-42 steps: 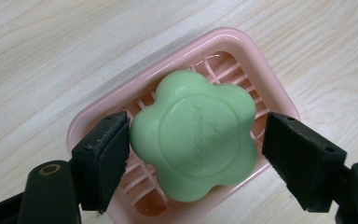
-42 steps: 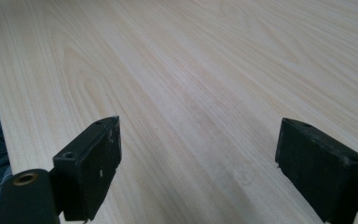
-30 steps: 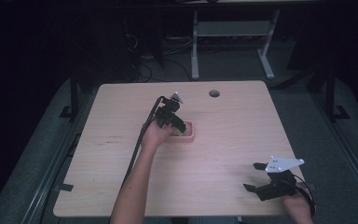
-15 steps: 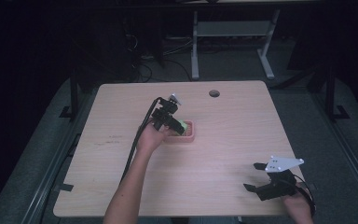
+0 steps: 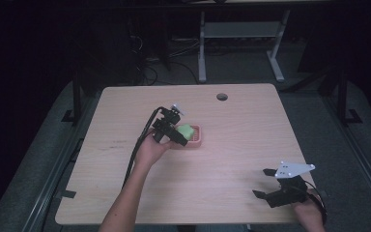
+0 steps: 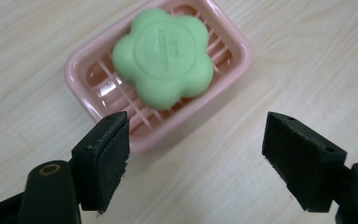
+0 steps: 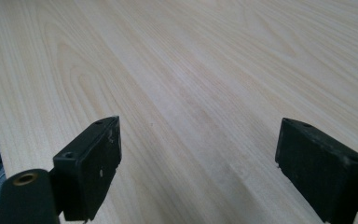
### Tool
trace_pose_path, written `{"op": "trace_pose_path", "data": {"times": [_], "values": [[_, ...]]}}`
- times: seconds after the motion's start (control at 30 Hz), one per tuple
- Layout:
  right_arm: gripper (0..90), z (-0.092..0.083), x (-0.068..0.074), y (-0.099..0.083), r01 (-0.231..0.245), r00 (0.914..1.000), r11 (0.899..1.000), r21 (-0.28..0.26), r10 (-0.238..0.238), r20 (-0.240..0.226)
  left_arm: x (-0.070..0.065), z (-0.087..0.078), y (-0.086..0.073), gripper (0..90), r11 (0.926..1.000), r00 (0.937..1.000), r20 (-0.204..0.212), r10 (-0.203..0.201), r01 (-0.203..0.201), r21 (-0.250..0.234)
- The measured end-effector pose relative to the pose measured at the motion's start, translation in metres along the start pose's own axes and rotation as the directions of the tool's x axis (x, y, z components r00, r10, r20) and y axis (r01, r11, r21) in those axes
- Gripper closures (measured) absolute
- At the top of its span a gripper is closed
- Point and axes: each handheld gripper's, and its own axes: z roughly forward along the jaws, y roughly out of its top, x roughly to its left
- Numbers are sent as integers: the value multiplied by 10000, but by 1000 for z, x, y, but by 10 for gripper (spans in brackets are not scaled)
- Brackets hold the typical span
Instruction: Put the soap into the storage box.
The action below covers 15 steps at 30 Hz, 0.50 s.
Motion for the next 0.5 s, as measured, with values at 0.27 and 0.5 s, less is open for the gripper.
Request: {"op": "trace_pose_path", "data": {"times": [0.27, 0.5], "values": [[138, 0, -1, 0, -13, 10000, 10000, 29, 13, 40, 0, -8, -19, 233, 9999, 10000, 13, -39, 39, -137], [138, 0, -1, -1, 12, 10000, 10000, 33, -12, 92, -3, -12, -35, 233, 9997, 9999, 55, 126, -125, -232]]}}
